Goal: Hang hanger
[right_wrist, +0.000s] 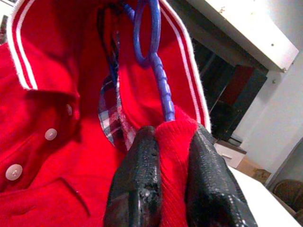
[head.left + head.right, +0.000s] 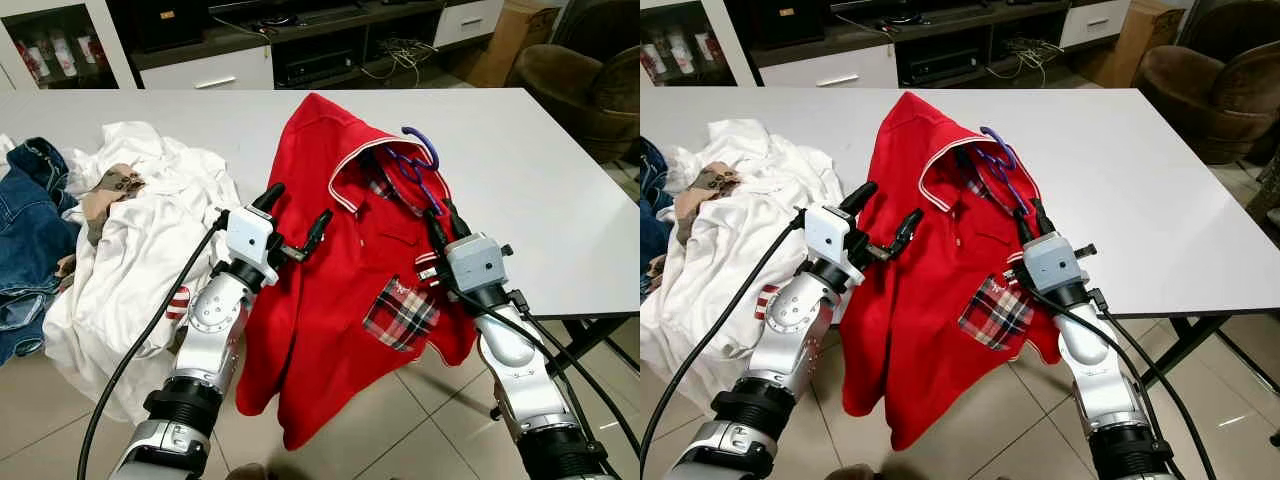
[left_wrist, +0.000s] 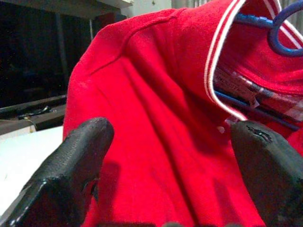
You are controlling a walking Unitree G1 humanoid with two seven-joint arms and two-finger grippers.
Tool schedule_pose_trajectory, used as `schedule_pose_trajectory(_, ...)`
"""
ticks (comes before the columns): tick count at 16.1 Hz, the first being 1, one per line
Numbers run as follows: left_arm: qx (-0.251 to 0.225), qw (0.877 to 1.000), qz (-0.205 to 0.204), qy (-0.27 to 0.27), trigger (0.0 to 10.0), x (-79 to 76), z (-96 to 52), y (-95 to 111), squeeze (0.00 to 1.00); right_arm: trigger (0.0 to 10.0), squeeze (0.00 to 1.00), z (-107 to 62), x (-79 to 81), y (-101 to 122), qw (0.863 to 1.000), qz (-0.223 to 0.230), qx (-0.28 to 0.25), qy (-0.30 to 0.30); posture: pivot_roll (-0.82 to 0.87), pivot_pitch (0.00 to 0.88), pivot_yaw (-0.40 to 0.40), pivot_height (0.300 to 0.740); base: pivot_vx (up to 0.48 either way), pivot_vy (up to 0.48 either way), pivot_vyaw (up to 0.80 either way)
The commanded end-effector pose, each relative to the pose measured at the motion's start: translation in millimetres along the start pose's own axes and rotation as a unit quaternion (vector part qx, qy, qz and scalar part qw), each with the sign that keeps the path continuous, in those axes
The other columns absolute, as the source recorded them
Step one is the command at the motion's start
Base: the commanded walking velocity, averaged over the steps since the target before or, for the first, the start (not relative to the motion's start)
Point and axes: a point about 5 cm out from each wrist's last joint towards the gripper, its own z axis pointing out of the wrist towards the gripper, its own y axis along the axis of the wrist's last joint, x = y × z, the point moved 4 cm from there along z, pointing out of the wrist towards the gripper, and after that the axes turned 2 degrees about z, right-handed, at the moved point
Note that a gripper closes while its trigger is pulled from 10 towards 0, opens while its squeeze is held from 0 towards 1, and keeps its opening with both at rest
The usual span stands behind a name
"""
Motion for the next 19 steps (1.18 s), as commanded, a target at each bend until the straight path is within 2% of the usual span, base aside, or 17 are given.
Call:
schedule_pose_trajectory(1,-0.003,1.000,0.006,0.003,10.0,3.6,1.7,2.9,0.00,10.0,0.00,6.1,-4.1,8.0,1.000,0.003,-0.018,-0.008,0.05,0.000,0.022,0.740,0.000,0.000,0.00)
schedule_pose_trajectory(9,0.002,1.000,0.008,0.009,10.0,5.8,3.3,1.7,0.00,10.0,0.00,6.2,-4.2,7.7,1.000,0.003,-0.017,-0.008,0.05,0.000,0.024,0.740,0.000,0.000,0.00)
schedule_pose_trajectory(19,0.002,1.000,0.007,0.012,10.0,6.2,4.4,0.8,0.00,10.0,0.00,8.0,-5.6,7.8,1.000,0.000,-0.018,-0.005,0.05,0.000,0.019,0.740,0.291,0.000,0.00)
